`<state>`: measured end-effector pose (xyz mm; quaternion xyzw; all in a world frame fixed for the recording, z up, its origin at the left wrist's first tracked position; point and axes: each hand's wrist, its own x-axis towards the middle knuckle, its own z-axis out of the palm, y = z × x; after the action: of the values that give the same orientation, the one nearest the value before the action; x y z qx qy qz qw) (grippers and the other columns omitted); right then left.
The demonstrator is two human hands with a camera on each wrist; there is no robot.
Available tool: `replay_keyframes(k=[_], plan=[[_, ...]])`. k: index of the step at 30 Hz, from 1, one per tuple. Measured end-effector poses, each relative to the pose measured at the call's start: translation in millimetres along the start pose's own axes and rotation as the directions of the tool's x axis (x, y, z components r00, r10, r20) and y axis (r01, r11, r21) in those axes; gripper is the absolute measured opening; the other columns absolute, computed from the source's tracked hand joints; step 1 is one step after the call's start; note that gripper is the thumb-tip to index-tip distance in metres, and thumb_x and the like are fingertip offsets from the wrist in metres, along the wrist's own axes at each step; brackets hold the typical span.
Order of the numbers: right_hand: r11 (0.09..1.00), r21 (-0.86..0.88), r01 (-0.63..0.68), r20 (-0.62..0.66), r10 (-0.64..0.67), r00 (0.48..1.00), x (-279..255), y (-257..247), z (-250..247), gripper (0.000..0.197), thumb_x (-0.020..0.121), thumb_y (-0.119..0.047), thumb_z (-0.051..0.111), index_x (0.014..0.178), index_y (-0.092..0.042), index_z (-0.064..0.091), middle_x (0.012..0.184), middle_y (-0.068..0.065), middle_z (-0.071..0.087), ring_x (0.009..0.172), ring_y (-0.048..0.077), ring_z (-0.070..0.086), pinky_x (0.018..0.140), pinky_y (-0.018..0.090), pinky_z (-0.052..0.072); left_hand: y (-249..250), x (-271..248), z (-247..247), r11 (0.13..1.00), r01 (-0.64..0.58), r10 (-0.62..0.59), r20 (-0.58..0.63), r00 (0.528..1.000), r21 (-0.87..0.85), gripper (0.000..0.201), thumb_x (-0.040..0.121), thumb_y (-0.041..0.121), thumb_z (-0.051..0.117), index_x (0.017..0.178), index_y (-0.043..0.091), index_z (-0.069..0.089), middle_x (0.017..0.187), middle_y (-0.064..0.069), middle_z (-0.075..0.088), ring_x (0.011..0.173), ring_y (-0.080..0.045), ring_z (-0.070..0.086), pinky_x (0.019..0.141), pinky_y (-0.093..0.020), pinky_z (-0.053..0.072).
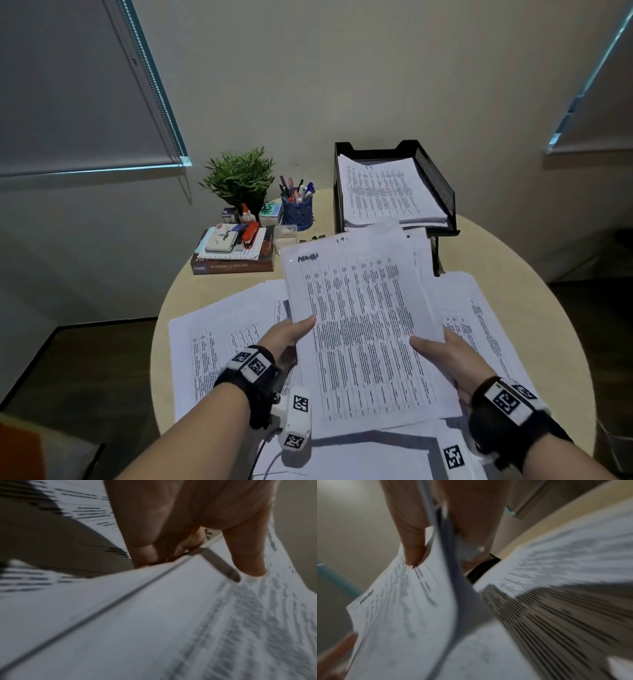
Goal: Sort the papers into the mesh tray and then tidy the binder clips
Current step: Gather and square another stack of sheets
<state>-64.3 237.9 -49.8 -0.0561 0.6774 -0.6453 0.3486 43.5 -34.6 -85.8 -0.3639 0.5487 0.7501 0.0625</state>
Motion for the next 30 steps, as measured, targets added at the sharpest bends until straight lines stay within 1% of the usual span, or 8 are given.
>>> replay_keyframes(k=[2,4,6,13,19,23,26,30], plan=[[0.998,-0.018,0.052,0.002,-0.052,0.999,1,-10,6,0.034,0.085,-0.01,0.066,0.118,-0.009,0.057,0.108,0.013,0.068,0.101,0.027,0.064,0.087,0.035,0.05,15,-14,4,0.978,-0.105,0.111,0.024,0.993,-0.181,0.07,0.068,0.029,0.082,0.127,0.004,0.053,0.123,-0.015,0.063,0.111,-0.027,0.061,0.104,-0.045,0.042],[0.988,-0.08,0.13,-0.036,-0.133,0.99,2,-24,16,0.021,0.082,-0.008,0.069,0.102,-0.003,0.063,0.088,0.013,0.068,0.082,0.028,0.064,0.076,0.039,0.052,37,-27,11,0.939,-0.245,0.266,0.06,0.962,-0.24,0.035,0.081,0.004,0.067,0.115,0.001,0.06,0.105,-0.013,0.071,0.094,-0.024,0.067,0.094,-0.04,0.051],[0.969,-0.127,0.213,-0.097,-0.226,0.969,3,-40,24,0.012,0.077,-0.007,0.073,0.086,-0.004,0.066,0.076,0.011,0.067,0.073,0.028,0.063,0.068,0.037,0.05,60,-38,15,0.891,-0.373,0.395,0.038,0.918,-0.26,0.031,0.077,-0.003,0.067,0.107,0.002,0.063,0.09,-0.009,0.073,0.088,-0.027,0.066,0.088,-0.041,0.052],[0.899,-0.045,0.436,-0.093,-0.438,0.894,-6,-70,45,0.027,0.067,-0.012,0.083,0.089,-0.018,0.068,0.076,-0.011,0.075,0.075,0.004,0.07,0.071,0.023,0.051,92,-52,20,0.758,-0.65,0.652,0.036,0.757,-0.057,0.052,0.043,0.024,0.083,0.093,0.015,0.069,0.089,0.001,0.075,0.092,-0.019,0.068,0.088,-0.035,0.053],[0.926,-0.016,0.378,-0.226,-0.371,0.901,-3,-53,44,0.086,0.048,-0.05,0.09,0.116,-0.006,0.061,0.104,0.02,0.069,0.099,0.035,0.067,0.093,0.05,0.051,79,-56,29,0.743,-0.663,0.667,0.027,0.745,-0.093,0.049,0.044,0.005,0.083,0.088,0.016,0.064,0.068,0.006,0.073,0.068,-0.003,0.069,0.068,-0.027,0.055],[0.847,0.013,0.531,-0.2,-0.519,0.831,-12,-74,44,0.046,0.049,-0.042,0.089,0.084,-0.016,0.075,0.086,0.009,0.075,0.085,0.028,0.071,0.081,0.041,0.055,90,-61,31,0.666,-0.722,0.734,-0.009,0.679,-0.189,0.056,0.033,0.032,0.091,0.083,0.014,0.073,0.073,0.004,0.074,0.072,-0.008,0.07,0.069,-0.022,0.055],[0.784,0.027,0.62,-0.159,-0.609,0.777,-15,-89,40,0.036,0.057,-0.024,0.088,0.081,-0.005,0.07,0.078,0.002,0.073,0.075,0.02,0.068,0.074,0.034,0.053,99,-64,31,0.646,-0.736,0.751,-0.008,0.661,-0.201,0.058,0.031,0.05,0.09,0.078,0.02,0.077,0.077,0.003,0.074,0.076,-0.014,0.068,0.074,-0.026,0.054],[0.771,0.024,0.636,-0.128,-0.628,0.767,-14,-90,34,0.021,0.064,-0.02,0.079,0.084,-0.016,0.075,0.079,-0.003,0.072,0.073,0.014,0.065,0.065,0.023,0.05,100,-69,33,0.627,-0.769,0.774,-0.007,0.633,-0.125,0.029,0.054,0.034,0.088,0.078,0.021,0.077,0.08,0.004,0.074,0.078,-0.012,0.067,0.073,-0.024,0.054]])
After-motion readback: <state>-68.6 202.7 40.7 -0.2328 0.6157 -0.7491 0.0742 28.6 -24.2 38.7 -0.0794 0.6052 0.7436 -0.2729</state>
